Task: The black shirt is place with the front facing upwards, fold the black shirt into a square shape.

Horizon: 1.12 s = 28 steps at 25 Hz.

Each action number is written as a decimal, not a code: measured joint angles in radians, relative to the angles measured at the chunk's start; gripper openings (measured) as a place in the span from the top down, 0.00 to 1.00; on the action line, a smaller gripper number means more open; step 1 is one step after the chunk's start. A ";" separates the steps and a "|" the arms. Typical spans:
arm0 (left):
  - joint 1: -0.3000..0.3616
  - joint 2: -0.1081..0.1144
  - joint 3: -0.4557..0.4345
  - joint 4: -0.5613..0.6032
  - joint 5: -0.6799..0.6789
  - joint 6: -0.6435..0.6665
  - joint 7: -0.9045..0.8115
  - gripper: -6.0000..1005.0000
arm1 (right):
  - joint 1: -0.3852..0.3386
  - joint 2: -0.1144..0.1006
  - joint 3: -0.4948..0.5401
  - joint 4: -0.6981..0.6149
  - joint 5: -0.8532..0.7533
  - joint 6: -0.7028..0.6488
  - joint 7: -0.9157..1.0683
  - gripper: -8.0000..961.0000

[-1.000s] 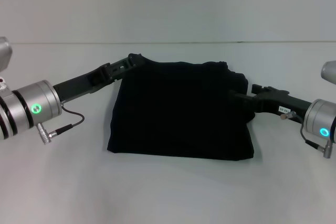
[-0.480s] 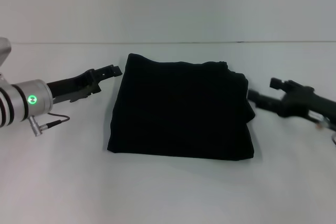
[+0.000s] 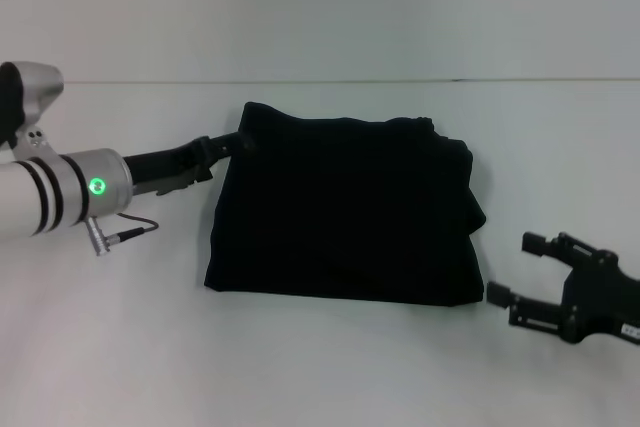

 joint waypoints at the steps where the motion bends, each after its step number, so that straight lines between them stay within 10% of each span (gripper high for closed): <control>1: -0.001 -0.003 0.003 0.000 0.000 -0.008 0.000 0.06 | 0.001 0.003 0.000 0.000 -0.013 0.000 -0.001 0.02; 28: -0.026 -0.040 0.089 -0.027 0.000 -0.080 -0.012 0.16 | 0.009 0.019 -0.003 0.002 -0.068 -0.026 0.004 0.18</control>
